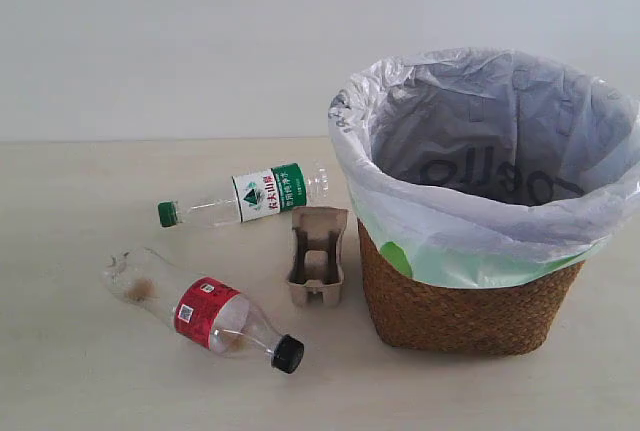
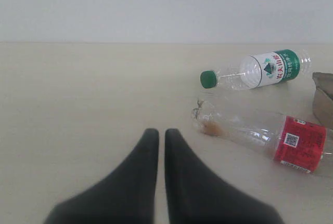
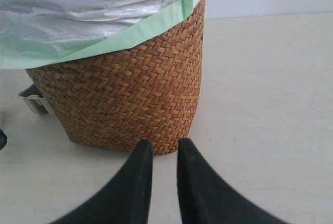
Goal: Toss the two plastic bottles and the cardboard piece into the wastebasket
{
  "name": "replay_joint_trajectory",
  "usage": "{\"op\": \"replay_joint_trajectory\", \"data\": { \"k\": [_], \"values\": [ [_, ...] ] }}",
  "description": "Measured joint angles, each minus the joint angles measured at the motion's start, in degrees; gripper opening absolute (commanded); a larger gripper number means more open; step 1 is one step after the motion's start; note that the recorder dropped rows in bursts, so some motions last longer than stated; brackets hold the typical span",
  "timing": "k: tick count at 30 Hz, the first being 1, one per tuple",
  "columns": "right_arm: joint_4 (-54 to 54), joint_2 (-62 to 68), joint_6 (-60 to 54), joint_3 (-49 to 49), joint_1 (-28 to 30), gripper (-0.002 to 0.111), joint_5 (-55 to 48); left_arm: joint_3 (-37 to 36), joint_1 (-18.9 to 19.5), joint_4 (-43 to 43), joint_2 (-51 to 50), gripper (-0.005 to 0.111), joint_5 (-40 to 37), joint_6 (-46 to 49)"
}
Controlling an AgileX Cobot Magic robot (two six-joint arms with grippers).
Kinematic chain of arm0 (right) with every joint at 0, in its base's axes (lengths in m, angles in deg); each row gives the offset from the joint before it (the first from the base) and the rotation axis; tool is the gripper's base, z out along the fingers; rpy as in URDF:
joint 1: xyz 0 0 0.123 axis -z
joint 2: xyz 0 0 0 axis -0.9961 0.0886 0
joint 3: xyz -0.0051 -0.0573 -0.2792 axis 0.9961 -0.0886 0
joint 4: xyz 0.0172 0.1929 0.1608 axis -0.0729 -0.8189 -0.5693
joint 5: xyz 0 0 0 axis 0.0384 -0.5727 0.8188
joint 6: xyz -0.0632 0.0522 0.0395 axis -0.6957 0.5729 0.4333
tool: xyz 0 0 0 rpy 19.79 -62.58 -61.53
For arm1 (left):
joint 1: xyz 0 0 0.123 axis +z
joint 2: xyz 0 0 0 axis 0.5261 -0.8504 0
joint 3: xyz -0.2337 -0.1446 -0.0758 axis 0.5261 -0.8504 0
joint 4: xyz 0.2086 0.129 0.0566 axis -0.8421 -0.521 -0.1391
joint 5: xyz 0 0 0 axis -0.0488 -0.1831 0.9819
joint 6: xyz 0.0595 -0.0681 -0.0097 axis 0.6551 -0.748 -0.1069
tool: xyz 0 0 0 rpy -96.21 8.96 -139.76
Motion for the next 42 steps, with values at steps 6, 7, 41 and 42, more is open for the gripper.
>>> {"op": "replay_joint_trajectory", "data": {
  "k": [6,7,41,42],
  "values": [
    [0.0,0.0,0.0,0.0,0.0,0.013,0.0,0.0,0.0,0.0,0.0,0.004,0.0,0.0],
    [0.0,0.0,0.0,0.0,0.0,0.013,0.0,0.0,0.0,0.0,0.0,0.004,0.0,0.0],
    [0.0,0.0,0.0,0.0,0.0,0.013,0.0,0.0,0.0,27.6,0.0,0.004,-1.7,-8.4],
    [0.0,0.0,0.0,0.0,0.0,0.013,0.0,0.0,0.0,28.4,0.0,0.004,-1.4,-8.5]
  ]
}}
